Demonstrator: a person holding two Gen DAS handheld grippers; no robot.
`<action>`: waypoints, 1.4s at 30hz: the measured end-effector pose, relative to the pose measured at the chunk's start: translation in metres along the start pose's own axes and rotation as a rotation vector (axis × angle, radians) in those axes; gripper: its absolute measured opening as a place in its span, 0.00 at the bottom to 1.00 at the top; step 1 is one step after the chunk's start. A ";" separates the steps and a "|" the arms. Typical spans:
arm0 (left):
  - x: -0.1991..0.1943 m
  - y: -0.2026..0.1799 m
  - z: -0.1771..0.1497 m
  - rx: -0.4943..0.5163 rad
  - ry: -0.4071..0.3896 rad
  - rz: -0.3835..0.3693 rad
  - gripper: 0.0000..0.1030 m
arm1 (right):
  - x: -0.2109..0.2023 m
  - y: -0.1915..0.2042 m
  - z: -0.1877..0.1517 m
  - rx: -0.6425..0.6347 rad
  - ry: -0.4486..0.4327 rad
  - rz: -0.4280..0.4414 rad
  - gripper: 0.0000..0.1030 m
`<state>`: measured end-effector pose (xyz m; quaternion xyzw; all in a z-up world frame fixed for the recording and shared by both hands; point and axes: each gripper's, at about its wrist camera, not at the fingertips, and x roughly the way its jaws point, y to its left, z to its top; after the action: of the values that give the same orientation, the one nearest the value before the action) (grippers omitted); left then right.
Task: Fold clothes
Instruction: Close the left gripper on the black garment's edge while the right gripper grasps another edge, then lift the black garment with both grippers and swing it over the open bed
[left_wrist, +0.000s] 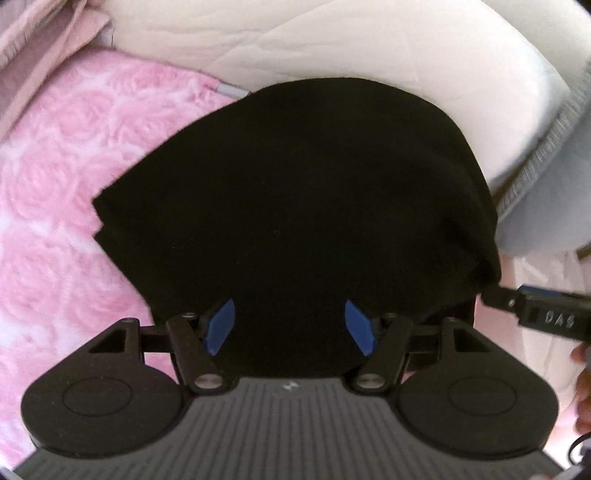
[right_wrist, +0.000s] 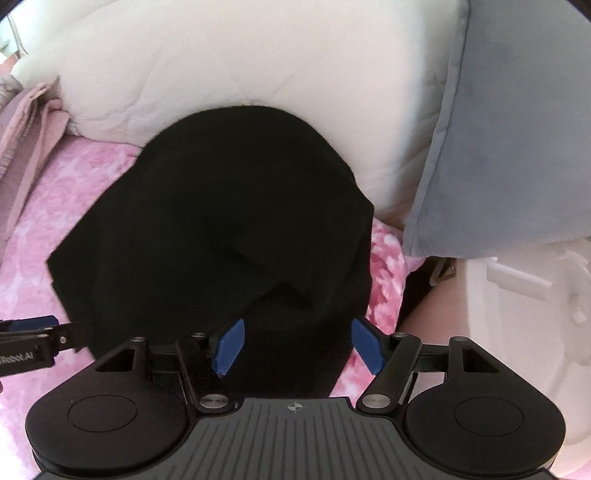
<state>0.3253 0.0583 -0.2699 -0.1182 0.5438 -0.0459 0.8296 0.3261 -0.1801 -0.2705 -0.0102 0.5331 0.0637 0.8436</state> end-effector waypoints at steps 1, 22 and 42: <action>0.006 0.002 0.002 -0.023 0.002 -0.013 0.61 | 0.005 -0.001 0.001 0.003 0.001 -0.001 0.67; 0.009 0.019 0.001 -0.259 -0.074 -0.141 0.01 | -0.012 0.003 0.013 -0.055 -0.163 0.085 0.03; -0.269 0.080 -0.093 -0.436 -0.576 -0.081 0.00 | -0.237 0.132 0.010 -0.337 -0.474 0.609 0.02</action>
<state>0.1270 0.1769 -0.0850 -0.3216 0.2798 0.0735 0.9016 0.2191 -0.0714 -0.0461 0.0249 0.2851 0.3970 0.8720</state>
